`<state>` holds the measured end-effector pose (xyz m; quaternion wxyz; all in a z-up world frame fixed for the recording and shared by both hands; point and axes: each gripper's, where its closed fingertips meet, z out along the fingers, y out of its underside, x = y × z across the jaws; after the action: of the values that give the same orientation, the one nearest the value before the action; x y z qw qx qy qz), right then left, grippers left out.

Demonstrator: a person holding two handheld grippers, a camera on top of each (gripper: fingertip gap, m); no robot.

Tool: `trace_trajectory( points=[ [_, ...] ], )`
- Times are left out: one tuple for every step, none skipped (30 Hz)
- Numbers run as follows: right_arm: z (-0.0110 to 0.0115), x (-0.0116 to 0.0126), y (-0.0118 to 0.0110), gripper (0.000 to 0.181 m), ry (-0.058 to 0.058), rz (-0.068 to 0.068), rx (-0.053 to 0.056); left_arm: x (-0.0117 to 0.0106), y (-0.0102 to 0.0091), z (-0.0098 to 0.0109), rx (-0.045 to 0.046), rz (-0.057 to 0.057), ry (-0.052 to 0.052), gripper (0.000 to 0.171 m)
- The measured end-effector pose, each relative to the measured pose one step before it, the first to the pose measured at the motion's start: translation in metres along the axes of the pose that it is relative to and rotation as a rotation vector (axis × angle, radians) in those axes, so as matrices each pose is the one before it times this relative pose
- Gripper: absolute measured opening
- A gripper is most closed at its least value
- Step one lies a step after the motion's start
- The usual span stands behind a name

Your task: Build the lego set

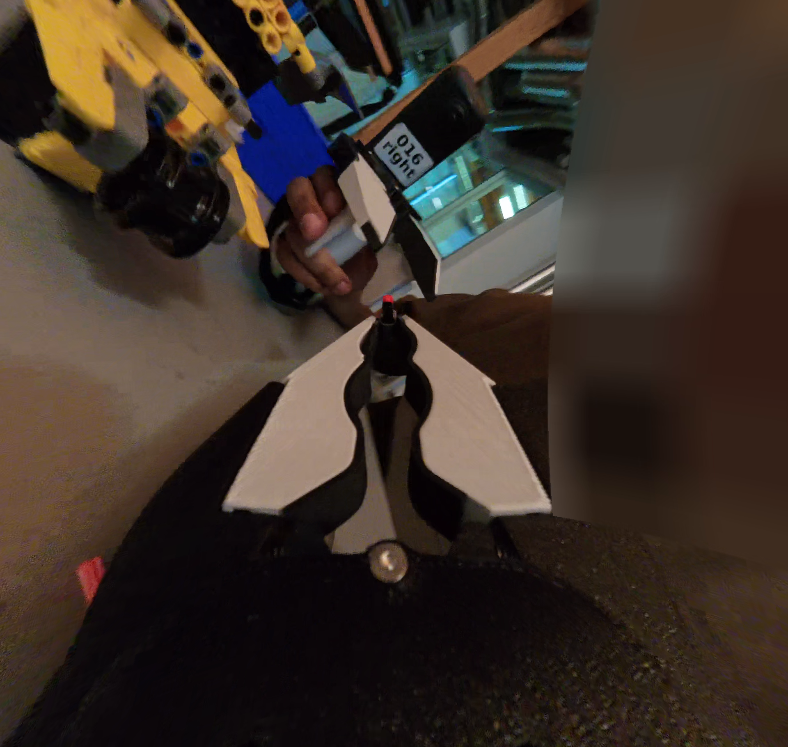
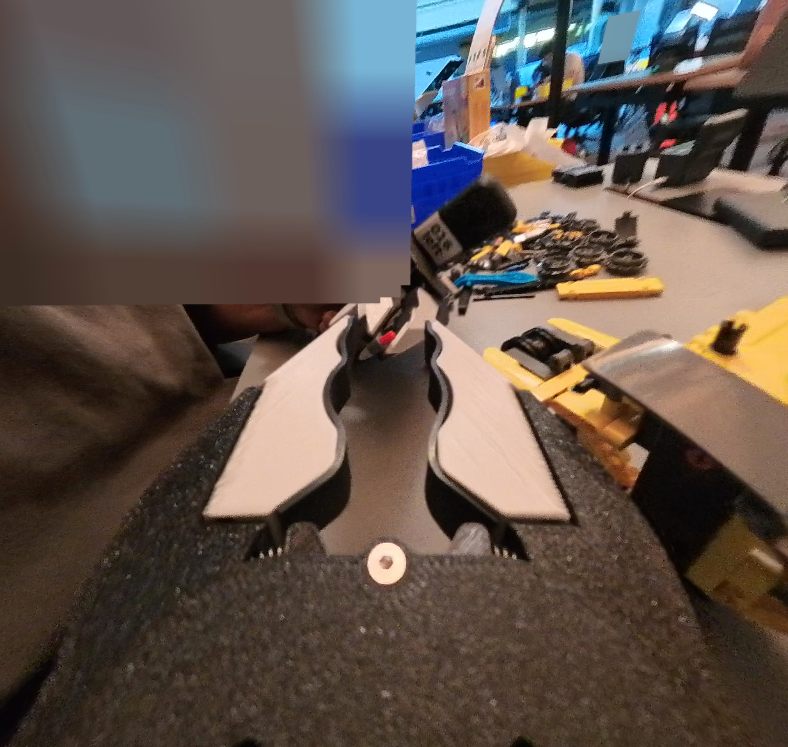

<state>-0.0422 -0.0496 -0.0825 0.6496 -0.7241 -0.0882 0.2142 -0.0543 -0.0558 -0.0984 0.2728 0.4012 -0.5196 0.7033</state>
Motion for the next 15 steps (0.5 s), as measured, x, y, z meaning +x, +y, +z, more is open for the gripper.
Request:
trace_trajectory(
  points=[
    [0.00112,0.0013,0.00485,0.029,-0.0024,0.0311,-0.026,-0.00424,-0.00029,-0.0003,-0.00876,0.066,-0.0642,0.0],
    [0.0014,0.00239,0.00548,0.023,0.0052,0.0278,-0.0295,-0.00588,-0.00083,-0.00065,-0.00554,0.0851,-0.0822,0.001],
    [0.00136,0.00185,0.00485,0.018,0.0035,0.0238,-0.0257,-0.00604,0.0006,-0.00057,-0.01505,0.0947,-0.0865,0.002],
    [0.00097,0.00133,0.003,0.015,0.0005,0.0185,-0.0173,-0.00507,0.00258,0.00021,-0.0288,0.0847,-0.0774,0.002],
    [0.00026,0.00172,0.00121,0.014,0.0049,0.014,-0.0073,-0.00308,0.00313,0.00111,-0.02918,0.0692,-0.0581,0.002],
    [-0.00004,0.00237,0.00099,0.013,0.0105,0.0097,-0.0051,-0.00092,0.00262,0.00185,-0.02261,0.0536,-0.0379,0.003],
    [-0.00035,0.00262,0.00171,0.012,0.0139,0.0051,-0.0099,0.00046,0.00218,0.00222,-0.01869,0.0402,-0.0215,0.003],
    [-0.00035,0.00186,0.00252,0.012,0.0116,-0.0005,-0.016,-0.00039,0.00192,0.00212,-0.01696,0.0281,-0.019,0.003],
    [-0.00029,0.00091,0.00347,0.013,0.006,-0.0024,-0.0222,-0.0011,0.00155,0.00168,-0.01335,0.0191,-0.0174,0.003],
    [-0.00017,0.00142,0.00376,0.012,0.0097,-0.0008,-0.0245,-0.00041,0.00069,0.00118,-0.00558,0.0112,-0.0073,0.003],
    [-0.0001,0.00118,0.00297,0.013,0.0084,-0.0007,-0.0191,-0.00028,0.00073,0.00088,-0.00488,0.0001,-0.0006,0.003],
    [-0.00015,0.00023,0.0023,0.014,0.0025,0.0001,-0.0142,-0.00083,0.00078,0.00077,-0.00612,-0.0076,0.0002,0.003],
    [-0.00001,0.00087,0.00189,0.014,0.0057,0.0017,-0.011,-0.00039,0.00043,0.00038,-0.00422,-0.0051,0.0017,0.003],
    [0.00003,0.00172,0.0013,0.012,0.0102,0.003,-0.007,-0.00059,-0.00041,-0.00003,0.0024,0.0049,-0.0063,0.003],
    [0.00029,0.00015,0.0007,0.01,-0.0001,0.0015,-0.0038,-0.00066,-0.00005,0.0002,-0.00071,0.0061,-0.0078,0.003]
  ],
)
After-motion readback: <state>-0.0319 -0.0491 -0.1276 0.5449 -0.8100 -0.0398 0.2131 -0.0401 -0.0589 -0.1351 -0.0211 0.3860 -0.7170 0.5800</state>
